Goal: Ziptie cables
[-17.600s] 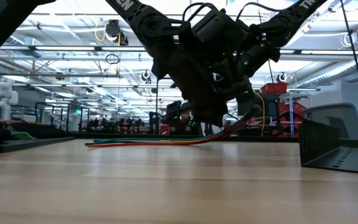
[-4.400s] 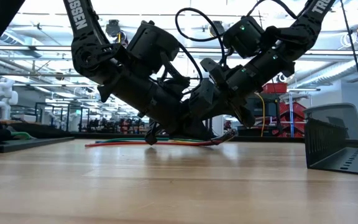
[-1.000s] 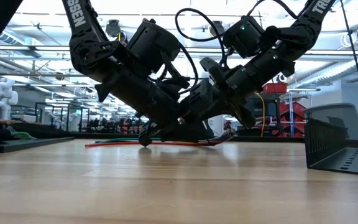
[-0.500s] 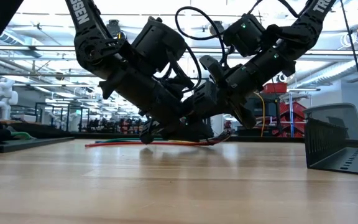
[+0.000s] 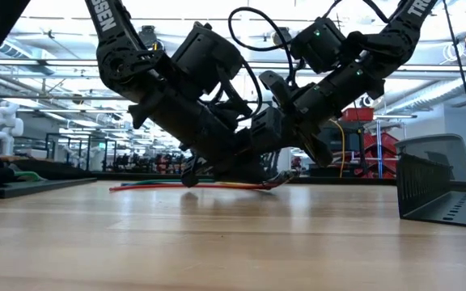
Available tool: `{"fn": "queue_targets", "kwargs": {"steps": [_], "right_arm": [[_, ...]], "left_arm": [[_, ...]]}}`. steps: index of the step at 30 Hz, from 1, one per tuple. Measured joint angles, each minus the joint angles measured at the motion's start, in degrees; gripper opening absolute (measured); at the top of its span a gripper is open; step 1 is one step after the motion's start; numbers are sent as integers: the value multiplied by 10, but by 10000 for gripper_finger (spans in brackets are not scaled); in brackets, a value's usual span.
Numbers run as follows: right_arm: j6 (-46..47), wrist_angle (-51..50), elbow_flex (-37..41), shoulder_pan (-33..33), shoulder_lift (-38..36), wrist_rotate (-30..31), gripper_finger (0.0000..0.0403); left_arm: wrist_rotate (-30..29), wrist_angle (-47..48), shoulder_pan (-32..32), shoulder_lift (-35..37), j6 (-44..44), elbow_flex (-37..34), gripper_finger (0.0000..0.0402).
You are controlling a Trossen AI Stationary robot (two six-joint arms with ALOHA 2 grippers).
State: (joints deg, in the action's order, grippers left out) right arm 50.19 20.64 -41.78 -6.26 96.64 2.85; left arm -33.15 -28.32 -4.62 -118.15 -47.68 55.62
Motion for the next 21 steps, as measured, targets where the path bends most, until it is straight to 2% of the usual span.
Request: {"fn": "queue_targets", "kwargs": {"steps": [6, 21], "right_arm": [[1, 2, 0, 0, 0, 1, 0], [-6, 2, 0, 0, 0, -4, 0]], "left_arm": [[0, 1, 0, 0, 1, 0, 7], [-5, 4, 0, 0, 0, 0, 1]]}}
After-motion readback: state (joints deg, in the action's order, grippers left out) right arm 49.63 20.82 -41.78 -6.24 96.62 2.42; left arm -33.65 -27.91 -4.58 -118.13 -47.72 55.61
